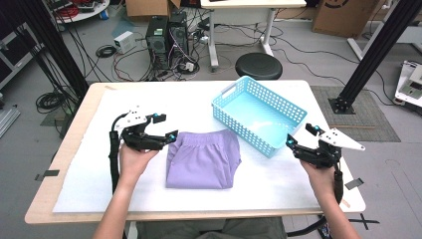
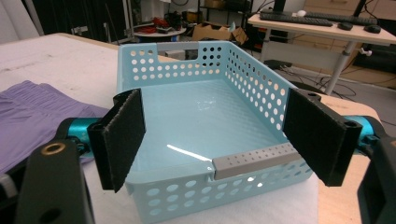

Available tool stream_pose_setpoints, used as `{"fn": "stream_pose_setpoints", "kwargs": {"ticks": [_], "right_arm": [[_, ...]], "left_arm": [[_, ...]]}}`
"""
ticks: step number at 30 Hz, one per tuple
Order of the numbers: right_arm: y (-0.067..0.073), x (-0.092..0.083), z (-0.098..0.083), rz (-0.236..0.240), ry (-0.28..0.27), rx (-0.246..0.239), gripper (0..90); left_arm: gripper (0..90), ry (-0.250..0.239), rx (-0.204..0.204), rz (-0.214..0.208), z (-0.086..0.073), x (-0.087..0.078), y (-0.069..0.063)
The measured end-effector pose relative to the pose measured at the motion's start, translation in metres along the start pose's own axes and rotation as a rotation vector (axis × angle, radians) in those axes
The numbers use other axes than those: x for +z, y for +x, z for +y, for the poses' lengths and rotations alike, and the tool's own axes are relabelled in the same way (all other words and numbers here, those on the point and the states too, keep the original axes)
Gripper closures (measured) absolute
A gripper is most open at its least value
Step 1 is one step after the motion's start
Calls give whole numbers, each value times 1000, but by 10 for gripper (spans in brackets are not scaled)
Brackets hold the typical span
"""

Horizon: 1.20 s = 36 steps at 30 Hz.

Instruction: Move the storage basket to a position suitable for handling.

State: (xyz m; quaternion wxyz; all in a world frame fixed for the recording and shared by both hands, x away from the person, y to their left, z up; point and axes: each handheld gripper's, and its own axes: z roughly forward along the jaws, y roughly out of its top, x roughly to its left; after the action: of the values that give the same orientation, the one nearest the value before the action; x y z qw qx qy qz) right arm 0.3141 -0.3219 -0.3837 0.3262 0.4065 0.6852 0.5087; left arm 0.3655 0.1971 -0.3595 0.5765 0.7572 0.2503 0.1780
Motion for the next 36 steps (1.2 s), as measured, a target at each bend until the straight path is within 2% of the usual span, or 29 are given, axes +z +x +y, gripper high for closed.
{"fn": "stream_pose_setpoints", "kwargs": {"ticks": [11, 16, 21, 22, 27, 32, 36], "right_arm": [[18, -7, -13, -22, 17, 15, 215], [30, 1, -27, -40, 69, -6, 215], [35, 5, -36, -63, 98, 6, 216], [37, 8, -38, -63, 123, 3, 228], [42, 17, -41, -71, 169, 8, 232], [41, 30, -41, -84, 193, 16, 231], [37, 38, -40, -62, 204, 45, 250]], "left_arm": [[229, -17, 4, -37, 6, 21, 0], [229, -8, 1, -47, 6, 21, -1], [229, -7, 1, -41, 3, 22, -1], [229, -4, 2, -42, 2, 22, -1], [229, 2, 6, -46, 2, 24, -2], [229, 8, 6, -50, 2, 26, -5], [229, 19, 6, -56, 1, 28, -5]]}}
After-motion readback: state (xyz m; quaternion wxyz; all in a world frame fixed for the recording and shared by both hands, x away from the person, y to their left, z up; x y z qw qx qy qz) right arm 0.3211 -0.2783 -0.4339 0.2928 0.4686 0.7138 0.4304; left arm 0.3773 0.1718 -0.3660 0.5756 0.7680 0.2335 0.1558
